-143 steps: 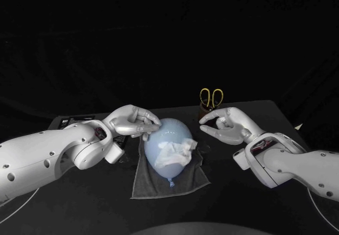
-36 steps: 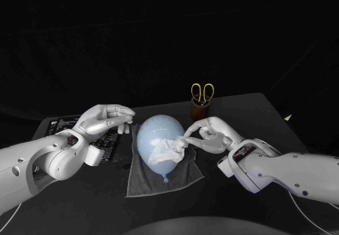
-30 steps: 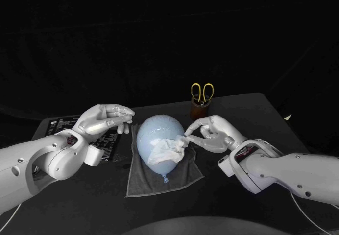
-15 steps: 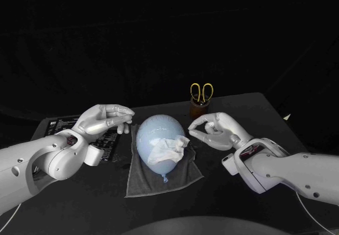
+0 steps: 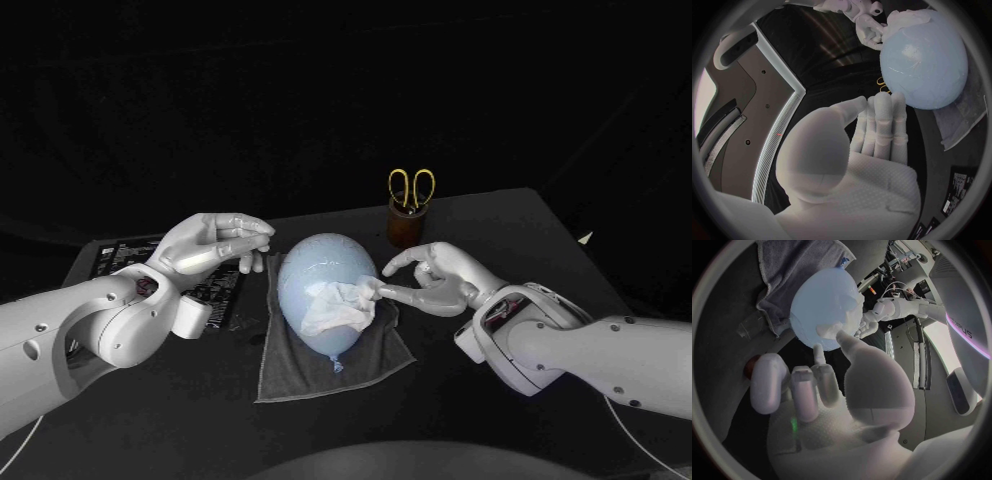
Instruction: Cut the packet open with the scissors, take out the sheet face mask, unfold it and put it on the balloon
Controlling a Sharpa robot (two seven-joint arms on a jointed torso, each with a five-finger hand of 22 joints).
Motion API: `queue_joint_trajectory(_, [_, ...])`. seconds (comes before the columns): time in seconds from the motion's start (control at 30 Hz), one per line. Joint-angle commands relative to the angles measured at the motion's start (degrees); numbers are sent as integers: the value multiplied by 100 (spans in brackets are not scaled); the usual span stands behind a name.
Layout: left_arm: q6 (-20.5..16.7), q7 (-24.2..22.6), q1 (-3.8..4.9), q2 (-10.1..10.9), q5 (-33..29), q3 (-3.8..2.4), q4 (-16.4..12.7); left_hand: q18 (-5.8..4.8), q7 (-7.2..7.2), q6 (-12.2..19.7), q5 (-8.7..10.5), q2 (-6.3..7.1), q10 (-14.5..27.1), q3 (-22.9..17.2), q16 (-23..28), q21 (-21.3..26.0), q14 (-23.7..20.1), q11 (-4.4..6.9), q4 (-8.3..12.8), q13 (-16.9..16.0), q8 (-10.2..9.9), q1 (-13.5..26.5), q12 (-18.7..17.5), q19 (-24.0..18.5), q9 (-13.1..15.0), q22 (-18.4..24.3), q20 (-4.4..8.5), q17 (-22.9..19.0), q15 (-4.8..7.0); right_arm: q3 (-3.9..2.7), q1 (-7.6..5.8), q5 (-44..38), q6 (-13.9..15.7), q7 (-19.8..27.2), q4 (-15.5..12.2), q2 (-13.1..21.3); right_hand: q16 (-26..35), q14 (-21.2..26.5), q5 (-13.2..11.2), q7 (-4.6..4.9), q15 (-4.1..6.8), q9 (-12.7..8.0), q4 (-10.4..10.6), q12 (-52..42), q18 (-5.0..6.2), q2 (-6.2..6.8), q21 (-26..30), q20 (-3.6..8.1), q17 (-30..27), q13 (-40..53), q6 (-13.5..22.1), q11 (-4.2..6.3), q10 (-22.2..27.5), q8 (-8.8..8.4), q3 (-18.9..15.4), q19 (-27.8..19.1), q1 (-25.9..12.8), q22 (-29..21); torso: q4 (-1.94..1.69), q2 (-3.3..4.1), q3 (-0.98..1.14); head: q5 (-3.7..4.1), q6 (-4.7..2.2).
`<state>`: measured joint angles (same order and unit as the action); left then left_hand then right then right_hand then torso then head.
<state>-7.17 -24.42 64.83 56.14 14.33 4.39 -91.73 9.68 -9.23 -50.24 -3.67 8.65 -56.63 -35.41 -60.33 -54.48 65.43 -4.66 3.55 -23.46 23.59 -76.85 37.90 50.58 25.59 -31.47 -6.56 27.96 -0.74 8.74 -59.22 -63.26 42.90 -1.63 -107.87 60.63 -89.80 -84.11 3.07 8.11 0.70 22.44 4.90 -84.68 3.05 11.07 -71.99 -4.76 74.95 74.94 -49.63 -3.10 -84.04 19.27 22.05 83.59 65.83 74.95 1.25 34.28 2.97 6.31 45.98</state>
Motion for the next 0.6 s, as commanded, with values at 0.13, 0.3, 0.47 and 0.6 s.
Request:
queue_joint_trajectory(0.13, [29, -37, -5, -7, -31, -7, -7, 79, -29, 7, -7, -2, -33, 39, 40, 34, -11, -7, -11, 10, -40, -44, -30, -18, -6, 1, -5, -6, -8, 0, 17, -466, -234, -354, 1, -41, -20, -589, -28, -21, -12, -6, 39, 9, 54, -72, 26, -49, 1505, 1097, -149, -18, -251, -40, -105, -2, 136, 1019, 1, -1, 0, 4, 6])
queue_joint_trajectory(0.3, [38, -26, -5, -6, -31, -7, -2, 78, -32, 11, -5, 0, -34, 45, 43, 35, -10, -11, -13, 16, -43, -41, -32, -18, -10, 1, -7, -8, -11, 1, 26, -457, -242, -348, 9, -67, -20, -589, -28, -29, -5, -10, 57, 0, 53, -101, 17, -47, 1505, 1103, -190, -10, -257, -53, -133, 1, 183, 1021, 1, -2, 0, 4, 3])
queue_joint_trajectory(0.47, [44, -18, -5, -6, -31, -7, 2, 78, -36, 15, -5, 1, -34, 52, 46, 37, -8, -14, -17, 21, -46, -35, -35, -19, -13, 2, -9, -11, -13, 2, 31, -405, -234, -325, 32, -108, -20, -589, -29, -42, 6, -23, 95, -32, 48, -196, -13, -40, 1505, 1127, -268, 2, -280, -80, -158, 12, 281, 1030, 0, 0, 1, 5, 3])
queue_joint_trajectory(0.6, [46, -15, -5, -8, -31, -7, 4, 78, -36, 15, -5, 1, -34, 52, 46, 37, -8, -14, -17, 21, -46, -35, -35, -19, -13, 2, -9, -11, -13, 2, 33, -359, -230, -288, 54, -151, -20, -589, -31, -60, 18, -33, 157, -56, 43, -335, -40, -31, 1505, 1145, -361, 18, -297, -97, -155, 23, 345, 1037, -2, 4, 1, 10, 14])
